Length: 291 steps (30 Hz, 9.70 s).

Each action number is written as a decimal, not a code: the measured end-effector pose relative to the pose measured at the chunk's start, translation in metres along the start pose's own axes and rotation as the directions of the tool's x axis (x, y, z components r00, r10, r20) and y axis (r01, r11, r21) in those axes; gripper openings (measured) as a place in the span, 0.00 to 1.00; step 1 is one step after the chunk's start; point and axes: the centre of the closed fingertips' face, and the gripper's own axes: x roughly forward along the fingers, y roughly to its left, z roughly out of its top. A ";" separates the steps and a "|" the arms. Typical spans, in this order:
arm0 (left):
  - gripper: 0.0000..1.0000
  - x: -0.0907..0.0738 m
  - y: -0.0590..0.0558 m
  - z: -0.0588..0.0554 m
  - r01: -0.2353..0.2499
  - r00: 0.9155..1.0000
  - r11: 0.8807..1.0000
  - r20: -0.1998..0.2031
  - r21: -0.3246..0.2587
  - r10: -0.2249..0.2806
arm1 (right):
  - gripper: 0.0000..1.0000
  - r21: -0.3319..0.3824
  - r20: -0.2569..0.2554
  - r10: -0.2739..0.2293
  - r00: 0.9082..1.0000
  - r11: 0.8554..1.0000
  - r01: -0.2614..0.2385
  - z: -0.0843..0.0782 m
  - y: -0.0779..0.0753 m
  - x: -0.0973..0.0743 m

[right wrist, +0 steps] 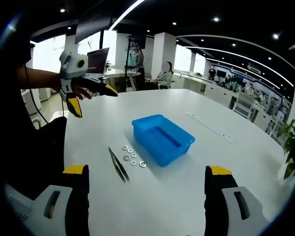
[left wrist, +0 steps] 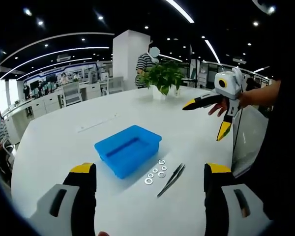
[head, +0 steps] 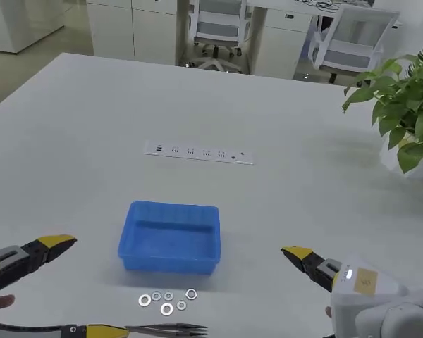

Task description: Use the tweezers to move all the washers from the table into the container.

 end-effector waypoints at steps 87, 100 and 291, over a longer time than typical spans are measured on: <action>0.68 0.015 -0.007 -0.027 0.152 0.982 0.983 -0.125 0.104 -0.139 | 0.75 -0.156 -0.057 0.169 0.984 0.972 -0.176 -0.005 0.018 0.019; 0.52 0.023 -0.018 -0.046 0.246 0.956 0.960 -0.198 0.134 -0.217 | 0.60 -0.216 -0.114 0.263 0.958 0.935 -0.282 -0.013 0.031 0.034; 0.05 0.061 -0.078 0.005 0.555 0.827 0.768 -0.311 0.320 -0.469 | 0.34 -0.146 -0.213 0.294 0.932 0.934 -0.327 -0.030 0.055 0.073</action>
